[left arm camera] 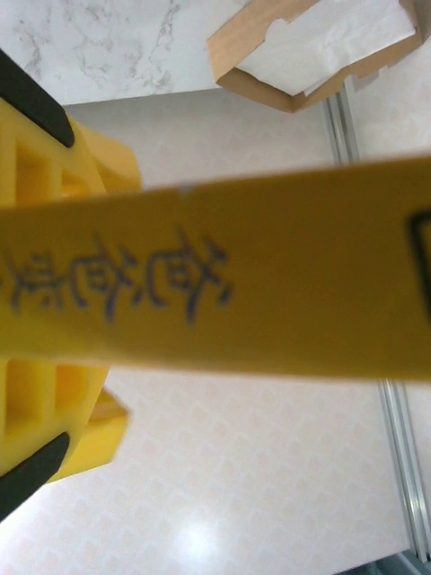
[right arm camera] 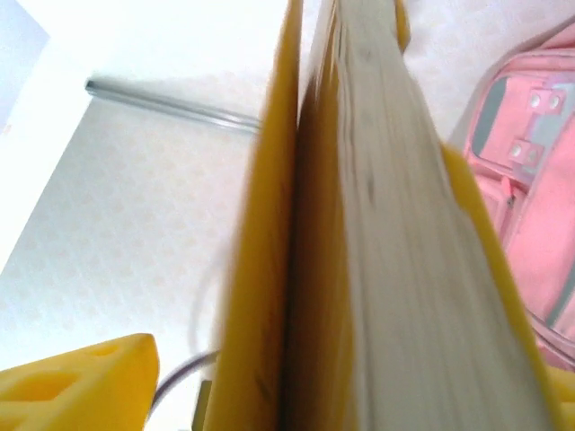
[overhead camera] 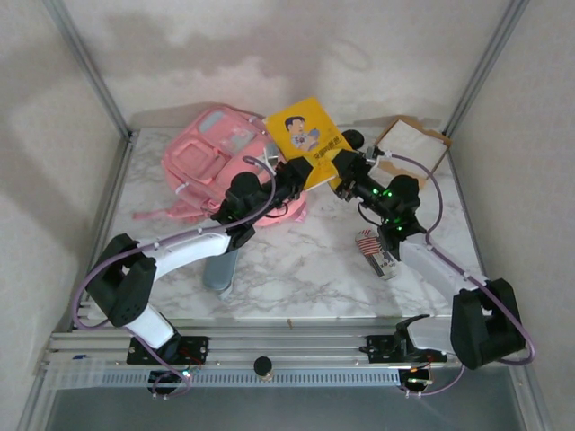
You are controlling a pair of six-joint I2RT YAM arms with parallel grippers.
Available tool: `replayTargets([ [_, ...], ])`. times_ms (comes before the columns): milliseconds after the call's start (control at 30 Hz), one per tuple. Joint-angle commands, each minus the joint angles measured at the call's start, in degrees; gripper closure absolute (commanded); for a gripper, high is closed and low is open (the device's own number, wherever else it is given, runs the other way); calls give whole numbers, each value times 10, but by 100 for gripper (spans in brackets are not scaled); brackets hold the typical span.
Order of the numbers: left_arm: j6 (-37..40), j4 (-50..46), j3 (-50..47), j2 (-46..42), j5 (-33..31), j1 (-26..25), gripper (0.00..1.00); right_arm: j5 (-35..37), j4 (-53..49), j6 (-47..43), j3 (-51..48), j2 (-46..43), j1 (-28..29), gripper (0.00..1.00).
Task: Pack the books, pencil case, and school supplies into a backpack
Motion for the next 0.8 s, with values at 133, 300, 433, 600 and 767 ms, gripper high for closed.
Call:
replayTargets([
  [133, 66, -40, 25, -27, -53, -13, 100, 82, -16, -15, 42, -1, 16, 73],
  [300, 102, -87, 32, -36, -79, -17, 100, 99, -39, -39, 59, -3, 17, 99],
  [433, 137, -116, 39, -49, -70, -18, 79, 96, -46, -56, 67, -1, 8, 100],
  [600, 311, -351, 74, -101, -88, 18, 32, 65, -140, -115, 73, -38, -41, 100],
  [767, 499, -577, 126, -92, -184, 63, 25, 39, -245, -167, 58, -87, -86, 100],
])
